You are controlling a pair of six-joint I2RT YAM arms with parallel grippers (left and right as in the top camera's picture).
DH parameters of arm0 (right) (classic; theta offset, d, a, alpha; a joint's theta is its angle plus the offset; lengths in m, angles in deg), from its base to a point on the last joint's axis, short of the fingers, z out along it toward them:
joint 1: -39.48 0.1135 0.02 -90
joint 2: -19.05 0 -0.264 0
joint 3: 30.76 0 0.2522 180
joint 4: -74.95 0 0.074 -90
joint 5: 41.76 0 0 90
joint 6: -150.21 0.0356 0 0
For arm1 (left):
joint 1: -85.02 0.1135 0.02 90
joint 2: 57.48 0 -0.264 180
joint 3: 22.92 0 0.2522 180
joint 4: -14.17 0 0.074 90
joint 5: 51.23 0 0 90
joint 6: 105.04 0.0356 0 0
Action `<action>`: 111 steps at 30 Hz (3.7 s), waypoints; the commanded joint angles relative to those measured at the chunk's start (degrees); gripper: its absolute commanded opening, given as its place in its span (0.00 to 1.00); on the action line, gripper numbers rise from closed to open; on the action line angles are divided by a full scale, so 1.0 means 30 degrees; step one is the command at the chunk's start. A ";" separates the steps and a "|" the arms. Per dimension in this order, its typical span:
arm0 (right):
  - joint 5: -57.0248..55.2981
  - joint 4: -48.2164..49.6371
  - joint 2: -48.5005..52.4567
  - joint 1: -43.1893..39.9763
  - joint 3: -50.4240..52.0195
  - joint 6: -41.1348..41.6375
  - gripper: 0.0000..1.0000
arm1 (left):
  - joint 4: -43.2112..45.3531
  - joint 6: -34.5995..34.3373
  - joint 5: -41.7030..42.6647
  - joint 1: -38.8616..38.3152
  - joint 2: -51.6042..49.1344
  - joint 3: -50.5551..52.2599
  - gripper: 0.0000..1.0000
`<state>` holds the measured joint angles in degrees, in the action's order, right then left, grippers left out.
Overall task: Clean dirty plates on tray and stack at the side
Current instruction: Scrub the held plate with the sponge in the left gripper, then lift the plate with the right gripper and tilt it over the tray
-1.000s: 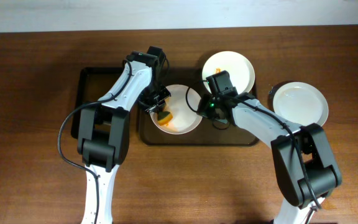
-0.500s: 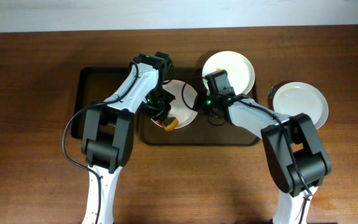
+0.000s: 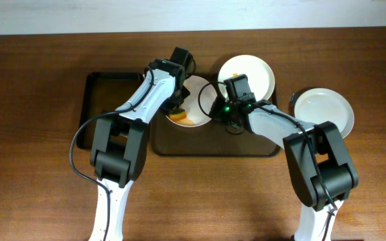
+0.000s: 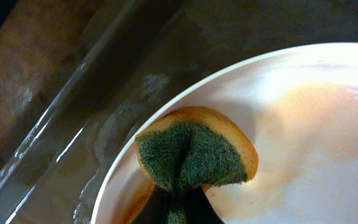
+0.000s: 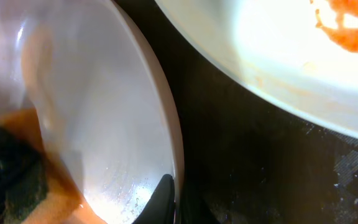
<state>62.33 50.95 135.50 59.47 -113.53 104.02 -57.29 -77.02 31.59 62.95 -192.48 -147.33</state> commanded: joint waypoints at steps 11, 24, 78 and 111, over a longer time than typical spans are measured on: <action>0.0182 -0.0299 0.0663 -0.0102 0.0175 -0.0525 0.04 | 0.3701 1.7573 0.3337 0.0277 -0.0393 0.0262 0.00; 0.0415 -0.0299 0.0663 -0.0102 0.0175 -0.0525 0.04 | 0.0204 1.8695 1.2626 0.0306 -0.0393 0.0262 0.00; 0.0488 -0.0787 0.0714 -0.0444 -0.1144 -0.2688 0.34 | -0.0379 1.7996 0.8604 0.4954 0.5887 -0.1421 0.00; -3.3295 -0.0226 -0.7162 0.9828 -0.1217 -1.5926 0.04 | -0.0452 1.7981 0.7898 0.6069 0.5880 -0.1290 0.00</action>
<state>-32.07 46.60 114.47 87.80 -116.61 63.13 -58.73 -24.01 55.27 80.96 -175.13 -151.16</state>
